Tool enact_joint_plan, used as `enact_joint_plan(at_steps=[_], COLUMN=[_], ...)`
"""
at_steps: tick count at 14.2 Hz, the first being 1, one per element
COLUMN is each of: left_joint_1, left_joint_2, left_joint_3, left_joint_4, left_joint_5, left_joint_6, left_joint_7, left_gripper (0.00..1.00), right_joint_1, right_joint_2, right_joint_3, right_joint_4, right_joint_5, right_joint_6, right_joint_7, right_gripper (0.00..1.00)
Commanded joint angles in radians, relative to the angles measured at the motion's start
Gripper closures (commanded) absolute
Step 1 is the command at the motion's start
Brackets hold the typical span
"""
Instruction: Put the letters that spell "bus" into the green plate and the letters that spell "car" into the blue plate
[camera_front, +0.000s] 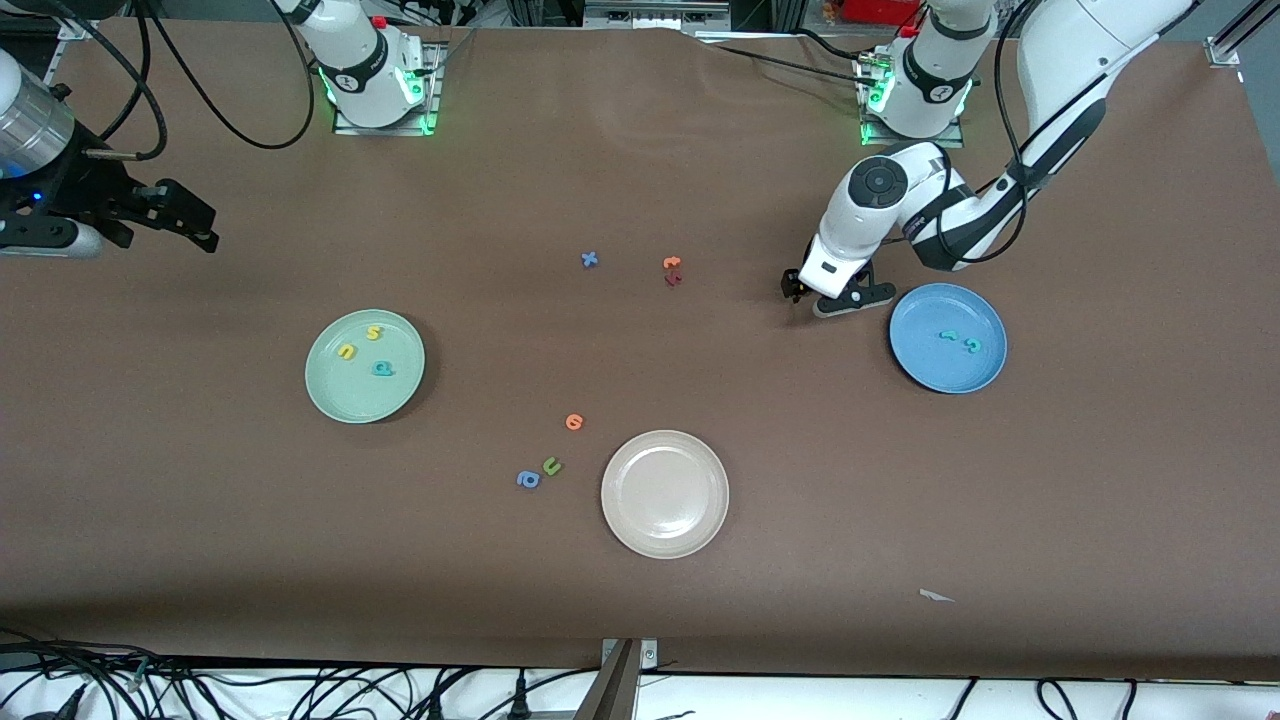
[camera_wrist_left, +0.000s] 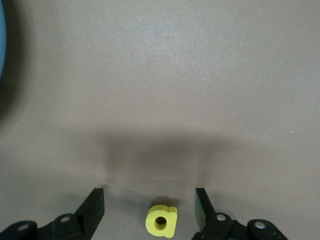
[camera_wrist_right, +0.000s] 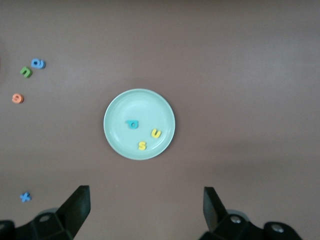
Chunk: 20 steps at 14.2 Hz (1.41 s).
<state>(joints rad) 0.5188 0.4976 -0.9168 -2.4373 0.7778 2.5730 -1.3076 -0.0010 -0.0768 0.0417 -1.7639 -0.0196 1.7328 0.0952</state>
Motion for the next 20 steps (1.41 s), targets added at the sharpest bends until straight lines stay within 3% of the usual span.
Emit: enact_joint_plan(at_steps=[1, 9, 16, 20], left_joint_1=[-0.028, -0.028, -0.025, -0.028], left_joint_2=[0.012, 0.031, 0.039, 0.041], left_joint_3=[-0.002, -0.001, -0.002, -0.001], left_joint_4=[0.011, 0.007, 0.0, 0.001], left_joint_5=[0.029, 0.029, 0.029, 0.029], left_joint_6=[-0.002, -0.008, -0.011, -0.011], left_joint_7=[-0.055, -0.061, -0.082, -0.088], left_gripper=[0.2, 0.41, 0.44, 0.66], right_joint_1=[0.053, -0.039, -0.036, -0.036], right_joint_2=[0.05, 0.063, 0.075, 0.078], right_joint_3=[-0.043, 0.027, 0.026, 0.026], right_joint_4=[0.066, 0.086, 0.086, 0.087], right_joint_5=[-0.01, 0.003, 0.003, 0.0], right_joint_6=[-0.033, -0.072, -0.067, -0.042], right_joint_7=[-0.005, -0.002, 0.009, 0.008], right_gripper=[0.0, 0.0, 0.0, 0.0])
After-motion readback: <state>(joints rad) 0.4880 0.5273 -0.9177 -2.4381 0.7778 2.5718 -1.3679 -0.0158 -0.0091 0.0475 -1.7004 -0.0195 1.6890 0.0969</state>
